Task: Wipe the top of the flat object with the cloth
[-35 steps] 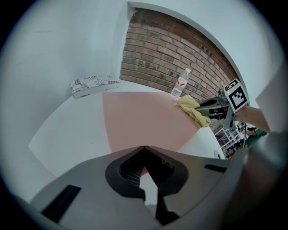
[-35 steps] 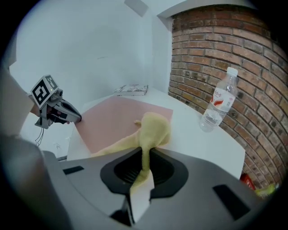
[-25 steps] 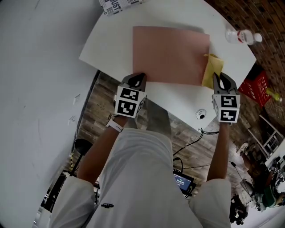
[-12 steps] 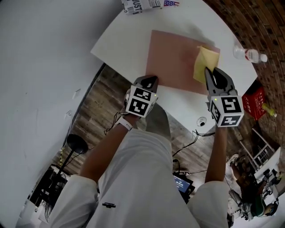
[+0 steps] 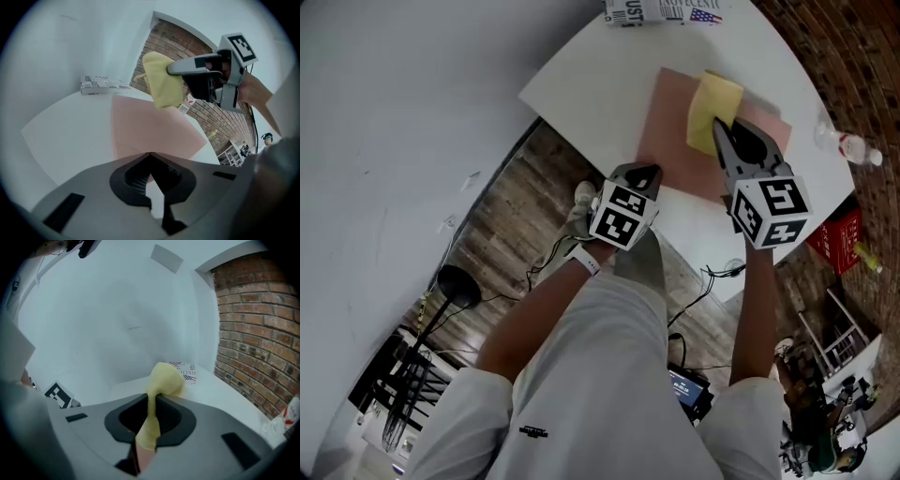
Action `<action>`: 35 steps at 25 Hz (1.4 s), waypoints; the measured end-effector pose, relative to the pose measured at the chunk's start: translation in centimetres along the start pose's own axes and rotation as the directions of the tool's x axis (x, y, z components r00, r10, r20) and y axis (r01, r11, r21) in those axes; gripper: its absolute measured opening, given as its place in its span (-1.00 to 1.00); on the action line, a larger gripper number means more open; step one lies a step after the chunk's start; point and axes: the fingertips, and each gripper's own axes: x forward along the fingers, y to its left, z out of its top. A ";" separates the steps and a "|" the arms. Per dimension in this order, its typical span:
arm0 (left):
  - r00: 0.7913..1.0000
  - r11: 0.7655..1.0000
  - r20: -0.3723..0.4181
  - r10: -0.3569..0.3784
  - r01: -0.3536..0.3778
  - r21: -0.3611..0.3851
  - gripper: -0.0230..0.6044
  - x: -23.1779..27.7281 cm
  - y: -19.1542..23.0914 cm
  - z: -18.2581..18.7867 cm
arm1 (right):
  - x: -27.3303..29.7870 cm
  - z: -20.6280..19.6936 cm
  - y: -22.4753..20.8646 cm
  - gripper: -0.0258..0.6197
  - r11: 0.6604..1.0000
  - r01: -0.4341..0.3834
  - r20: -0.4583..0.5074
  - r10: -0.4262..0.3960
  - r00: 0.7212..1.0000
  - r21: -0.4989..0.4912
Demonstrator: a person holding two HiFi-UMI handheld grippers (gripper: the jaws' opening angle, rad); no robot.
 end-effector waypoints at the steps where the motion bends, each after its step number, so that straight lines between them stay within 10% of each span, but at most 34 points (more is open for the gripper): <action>1: 1.000 1.000 0.001 -0.003 0.003 -0.002 -0.87 0.0 0.0 0.0 | 0.7 0.2 0.3 -0.77 1.000 -0.013 0.001 0.013 1.000 0.007; 15: 0.999 1.000 0.004 -0.031 0.031 0.001 -0.87 0.0 -0.2 0.1 | 8.7 -1.8 3.2 -0.77 0.985 -0.133 -0.067 0.141 0.988 0.107; 35: 1.000 0.999 0.004 -0.023 0.023 0.034 -0.87 0.0 -0.1 0.0 | 9.4 -6.3 -1.1 -0.77 0.999 0.018 -0.198 -0.009 0.980 0.043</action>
